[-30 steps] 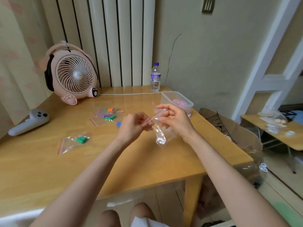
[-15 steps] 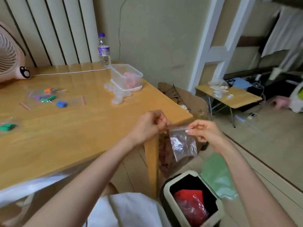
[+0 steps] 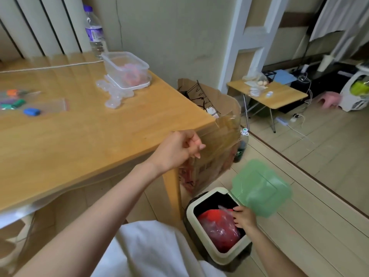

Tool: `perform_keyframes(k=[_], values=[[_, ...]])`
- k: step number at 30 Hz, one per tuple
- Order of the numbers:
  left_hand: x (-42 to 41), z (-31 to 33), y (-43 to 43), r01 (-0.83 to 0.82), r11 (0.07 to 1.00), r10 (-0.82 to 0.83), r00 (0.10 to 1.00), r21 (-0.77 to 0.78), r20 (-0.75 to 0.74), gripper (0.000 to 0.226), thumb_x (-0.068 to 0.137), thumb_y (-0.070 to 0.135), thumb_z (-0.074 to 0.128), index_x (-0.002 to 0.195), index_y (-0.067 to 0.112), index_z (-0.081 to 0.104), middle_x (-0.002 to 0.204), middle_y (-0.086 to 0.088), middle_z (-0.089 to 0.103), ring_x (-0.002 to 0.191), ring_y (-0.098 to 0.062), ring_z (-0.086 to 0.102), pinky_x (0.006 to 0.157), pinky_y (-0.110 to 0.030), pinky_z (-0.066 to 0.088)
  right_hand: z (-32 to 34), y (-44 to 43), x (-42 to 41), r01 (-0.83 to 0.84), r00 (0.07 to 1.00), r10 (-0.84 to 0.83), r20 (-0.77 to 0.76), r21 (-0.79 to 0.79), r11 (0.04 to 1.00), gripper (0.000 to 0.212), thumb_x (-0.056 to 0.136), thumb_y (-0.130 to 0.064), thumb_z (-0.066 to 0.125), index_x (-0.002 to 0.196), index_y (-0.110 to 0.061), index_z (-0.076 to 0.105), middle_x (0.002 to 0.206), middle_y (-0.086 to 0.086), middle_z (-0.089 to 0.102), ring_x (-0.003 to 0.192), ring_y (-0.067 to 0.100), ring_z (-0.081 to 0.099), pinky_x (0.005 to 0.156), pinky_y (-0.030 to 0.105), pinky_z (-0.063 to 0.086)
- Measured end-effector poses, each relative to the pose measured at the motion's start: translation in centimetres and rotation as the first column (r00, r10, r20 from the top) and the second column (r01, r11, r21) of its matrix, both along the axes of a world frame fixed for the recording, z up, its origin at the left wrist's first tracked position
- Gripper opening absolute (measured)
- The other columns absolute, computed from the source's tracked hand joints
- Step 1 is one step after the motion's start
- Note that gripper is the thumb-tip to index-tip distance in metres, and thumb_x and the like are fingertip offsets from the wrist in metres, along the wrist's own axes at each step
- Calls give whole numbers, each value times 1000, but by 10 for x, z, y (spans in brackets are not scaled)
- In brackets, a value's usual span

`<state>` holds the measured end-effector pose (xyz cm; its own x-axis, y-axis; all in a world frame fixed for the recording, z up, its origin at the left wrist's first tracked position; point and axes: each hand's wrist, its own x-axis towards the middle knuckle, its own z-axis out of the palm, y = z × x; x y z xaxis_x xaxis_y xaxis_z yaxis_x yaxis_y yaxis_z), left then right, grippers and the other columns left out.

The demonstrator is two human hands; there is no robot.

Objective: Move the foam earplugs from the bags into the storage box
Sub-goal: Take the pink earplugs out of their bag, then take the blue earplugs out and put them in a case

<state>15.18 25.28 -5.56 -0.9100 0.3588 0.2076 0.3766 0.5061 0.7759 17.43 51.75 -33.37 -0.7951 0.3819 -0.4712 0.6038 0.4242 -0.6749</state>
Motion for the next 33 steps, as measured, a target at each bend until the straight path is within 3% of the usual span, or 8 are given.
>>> perform_keyframes(k=[3, 6, 8, 12, 17, 21, 27, 33], values=[[-1, 3, -6, -5, 1000, 5, 1000, 9, -7, 15, 89, 23, 62, 81, 10, 61, 67, 4, 70, 66, -9, 65, 71, -23, 52, 17, -8, -9, 9, 1000, -10, -13, -67, 998, 28, 87, -5, 61, 115, -4, 60, 94, 15, 67, 79, 28, 64, 77, 44, 57], [-4, 8, -12, -29, 999, 30, 999, 33, -39, 10, 89, 21, 62, 85, 11, 61, 69, 6, 68, 66, -8, 63, 72, -25, 51, 69, -23, -32, 61, 976, -87, -199, -137, 989, 21, 89, 2, 53, 106, -6, 63, 104, 18, 65, 83, 28, 64, 80, 44, 56], [-6, 12, -17, -59, 997, 63, 995, 57, -74, 8, 88, 20, 64, 89, 13, 60, 73, 9, 64, 64, -2, 56, 69, -20, 47, 118, -35, -50, 40, 930, -96, -355, -162, 986, 22, 90, 3, 52, 103, -9, 65, 100, 10, 65, 80, 23, 64, 71, 31, 58], [-9, 24, -35, -101, 993, 108, 984, 59, -142, 9, 87, 18, 63, 94, 13, 59, 82, 6, 60, 66, -2, 50, 63, -10, 40, 230, -70, -68, -97, 772, -60, -632, -209, 973, 20, 91, -5, 56, 108, -12, 64, 99, 1, 65, 79, 16, 66, 62, 16, 55], [-14, 36, -69, -196, 980, 199, 966, 35, -167, 16, 88, 19, 63, 99, 9, 60, 99, 2, 59, 75, -13, 53, 74, -24, 44, 325, -130, -77, -241, 562, 38, -827, -120, 963, 15, 90, -7, 58, 101, -12, 66, 89, -2, 65, 65, 7, 62, 59, 16, 54], [-19, 36, -111, -323, 946, 321, 932, 17, -169, 20, 87, 20, 64, 104, 11, 58, 113, -2, 53, 73, -5, 54, 64, -7, 38, 350, -198, -94, -472, 512, 260, -819, -15, 881, 12, 90, -7, 58, 94, -15, 65, 87, 2, 64, 56, 5, 60, 56, 20, 53], [-18, 32, -183, -563, 825, 554, 820, -37, -143, 20, 87, 18, 64, 104, 9, 58, 118, -7, 49, 90, -20, 64, 75, -22, 38, 338, -302, -111, -655, 460, 480, -747, 80, 752, 14, 88, -4, 58, 91, -16, 65, 82, -2, 61, 54, 7, 59, 52, 21, 51], [-18, 25, -256, -690, 708, 683, 723, -150, -106, 23, 87, 19, 64, 105, 7, 59, 120, -15, 48, 108, -29, 54, 94, -35, 42, 314, -373, -134, -611, 454, 685, -570, 361, 704, 21, 83, -9, 60, 101, -17, 68, 107, 2, 66, 100, 17, 59, 89, 29, 45]])
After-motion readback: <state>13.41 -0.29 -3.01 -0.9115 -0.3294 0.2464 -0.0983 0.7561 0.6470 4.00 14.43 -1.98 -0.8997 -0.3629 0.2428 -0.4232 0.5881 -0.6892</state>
